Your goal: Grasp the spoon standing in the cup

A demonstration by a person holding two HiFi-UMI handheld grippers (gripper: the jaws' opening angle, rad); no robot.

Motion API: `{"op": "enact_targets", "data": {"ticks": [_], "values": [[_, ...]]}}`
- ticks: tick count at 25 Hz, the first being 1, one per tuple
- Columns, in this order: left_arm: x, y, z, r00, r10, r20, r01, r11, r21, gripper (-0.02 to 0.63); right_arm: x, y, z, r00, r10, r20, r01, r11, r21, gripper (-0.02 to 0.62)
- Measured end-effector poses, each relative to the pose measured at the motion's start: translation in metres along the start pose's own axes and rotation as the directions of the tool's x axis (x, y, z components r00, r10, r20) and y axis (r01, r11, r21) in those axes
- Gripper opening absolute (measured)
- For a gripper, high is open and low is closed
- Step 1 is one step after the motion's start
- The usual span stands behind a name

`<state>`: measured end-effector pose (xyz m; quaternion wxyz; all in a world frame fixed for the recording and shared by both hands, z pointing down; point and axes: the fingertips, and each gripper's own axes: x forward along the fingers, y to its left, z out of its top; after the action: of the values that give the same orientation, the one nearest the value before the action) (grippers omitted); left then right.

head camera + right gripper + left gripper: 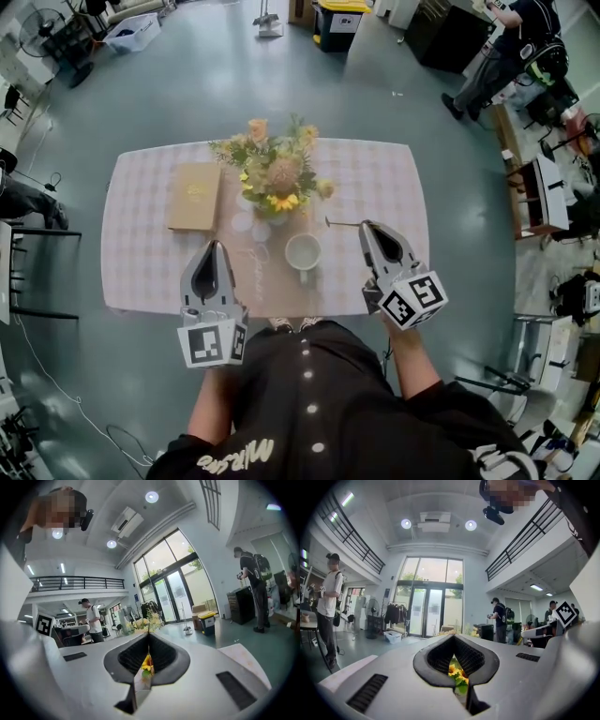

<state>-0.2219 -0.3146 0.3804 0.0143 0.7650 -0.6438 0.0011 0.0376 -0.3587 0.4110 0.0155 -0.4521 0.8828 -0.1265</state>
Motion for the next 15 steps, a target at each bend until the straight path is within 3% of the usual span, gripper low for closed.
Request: {"op": "enact_targets", "data": {"ticks": [5,15], "values": [[0.003,0.001,0.009,1.000,-0.003,0.021,0.003,1.000,0.004,0.017,-0.010,0.003,0.025,0.997,-0.050,0.055,0.056,0.993,-0.108,0.005],[0.001,0.004,0.016,1.000,-0.010,0.025,0.009,1.000,0.009,0.018,-0.029,-0.001,0.068,0.974,-0.146,0.172,0.184,0.956,-0.229,0.005]]}}
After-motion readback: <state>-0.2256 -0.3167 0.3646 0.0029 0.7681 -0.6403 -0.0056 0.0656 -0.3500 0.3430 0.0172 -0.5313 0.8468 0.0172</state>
